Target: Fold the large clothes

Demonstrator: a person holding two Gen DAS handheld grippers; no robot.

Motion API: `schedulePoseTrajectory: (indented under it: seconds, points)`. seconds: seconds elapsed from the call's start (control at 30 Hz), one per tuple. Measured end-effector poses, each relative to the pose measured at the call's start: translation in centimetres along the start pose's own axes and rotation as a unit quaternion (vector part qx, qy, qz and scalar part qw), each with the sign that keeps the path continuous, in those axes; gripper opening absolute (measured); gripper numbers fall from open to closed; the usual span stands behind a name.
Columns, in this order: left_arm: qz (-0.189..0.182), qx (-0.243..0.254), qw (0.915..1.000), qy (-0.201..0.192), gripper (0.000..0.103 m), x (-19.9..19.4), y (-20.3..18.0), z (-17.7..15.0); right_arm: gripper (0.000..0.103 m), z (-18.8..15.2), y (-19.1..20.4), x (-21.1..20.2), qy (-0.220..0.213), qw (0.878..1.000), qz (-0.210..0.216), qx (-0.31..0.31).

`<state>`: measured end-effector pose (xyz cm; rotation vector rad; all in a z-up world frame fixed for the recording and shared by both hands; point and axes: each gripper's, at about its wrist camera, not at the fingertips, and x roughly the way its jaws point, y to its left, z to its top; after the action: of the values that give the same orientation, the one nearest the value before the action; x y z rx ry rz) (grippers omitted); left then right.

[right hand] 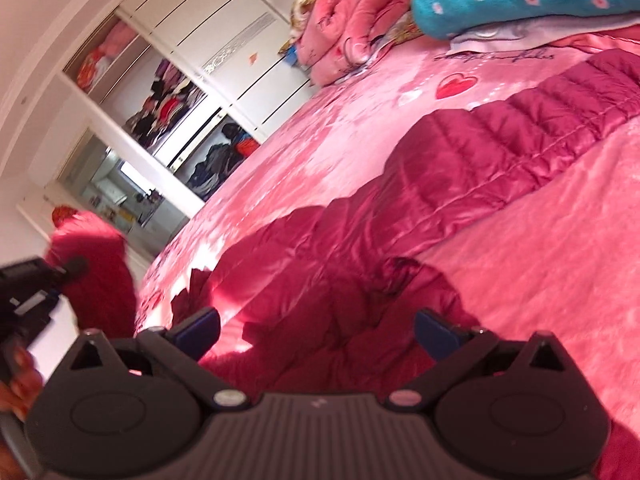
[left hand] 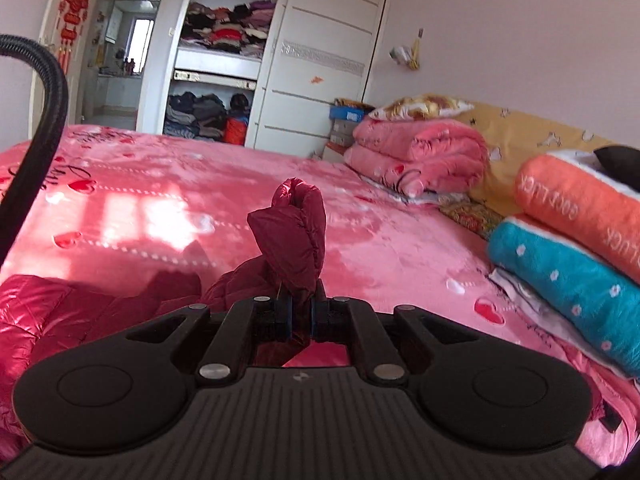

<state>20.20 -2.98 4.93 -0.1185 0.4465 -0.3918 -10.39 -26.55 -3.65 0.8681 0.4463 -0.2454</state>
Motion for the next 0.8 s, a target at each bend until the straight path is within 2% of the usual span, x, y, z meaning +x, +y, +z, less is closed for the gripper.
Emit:
schedulePoseTrajectory:
  seconds: [0.17,0.37,0.47,0.57,0.6,0.63,0.8]
  points:
    - [0.009,0.007,0.9986,0.052,0.006,2.8,0.2,-3.9,0.103,1.3,-1.4,0.1,-0.014,1.000,-0.003,0.025]
    - [0.010,0.011,0.9966,0.082,0.008,4.4,0.0,-7.2,0.103,2.6,-3.1,0.4,-0.020,0.998,-0.009,0.056]
    - [0.002,0.007,0.9963,0.086,0.022,3.0,0.2,-8.6,0.103,3.0,-3.6,0.5,-0.021,0.998,-0.013,0.066]
    - [-0.017,-0.007,0.9960,0.088,0.041,2.1,-0.2,-9.1,0.103,3.3,-4.0,0.4,-0.026,0.997,-0.017,0.072]
    - [-0.023,-0.005,0.9959,0.088,0.053,1.8,-0.3,-9.2,0.103,3.4,-4.2,0.4,-0.029,0.997,-0.018,0.074]
    - [-0.028,-0.002,0.9957,0.088,0.056,1.4,-0.5,-9.2,0.103,3.6,-4.4,0.4,-0.032,0.996,-0.022,0.076]
    - [-0.044,0.001,0.9949,0.090,0.057,-0.2,-0.6,-9.1,0.103,4.7,-6.1,0.4,-0.049,0.993,-0.041,0.099]
